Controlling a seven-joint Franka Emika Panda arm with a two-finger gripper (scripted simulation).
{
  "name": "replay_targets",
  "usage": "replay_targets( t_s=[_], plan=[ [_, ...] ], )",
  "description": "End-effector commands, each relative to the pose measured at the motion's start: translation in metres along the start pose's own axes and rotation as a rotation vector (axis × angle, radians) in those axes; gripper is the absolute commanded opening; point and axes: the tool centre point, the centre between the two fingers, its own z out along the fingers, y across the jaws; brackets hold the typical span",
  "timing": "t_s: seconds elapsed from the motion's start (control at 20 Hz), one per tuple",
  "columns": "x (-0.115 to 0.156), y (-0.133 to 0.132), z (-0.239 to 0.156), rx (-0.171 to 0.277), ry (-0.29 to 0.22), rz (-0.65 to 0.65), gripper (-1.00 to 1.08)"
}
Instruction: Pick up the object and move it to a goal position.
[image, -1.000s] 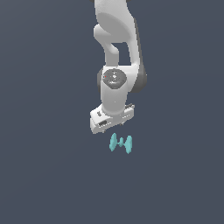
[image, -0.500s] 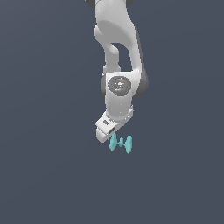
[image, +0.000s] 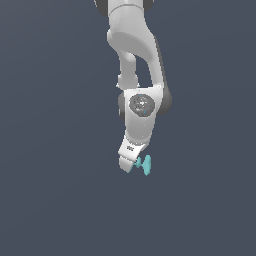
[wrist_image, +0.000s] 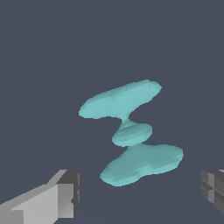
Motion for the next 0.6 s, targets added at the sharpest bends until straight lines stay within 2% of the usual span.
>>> replay_targets(
  t_s=[0.0,0.55],
  plan=[
    [0.005,0.001,0.004,-0.002,0.003,-0.077,1.0],
    [0.018,0.002,0.014,-0.007,0.015,-0.29,1.0]
  ],
)
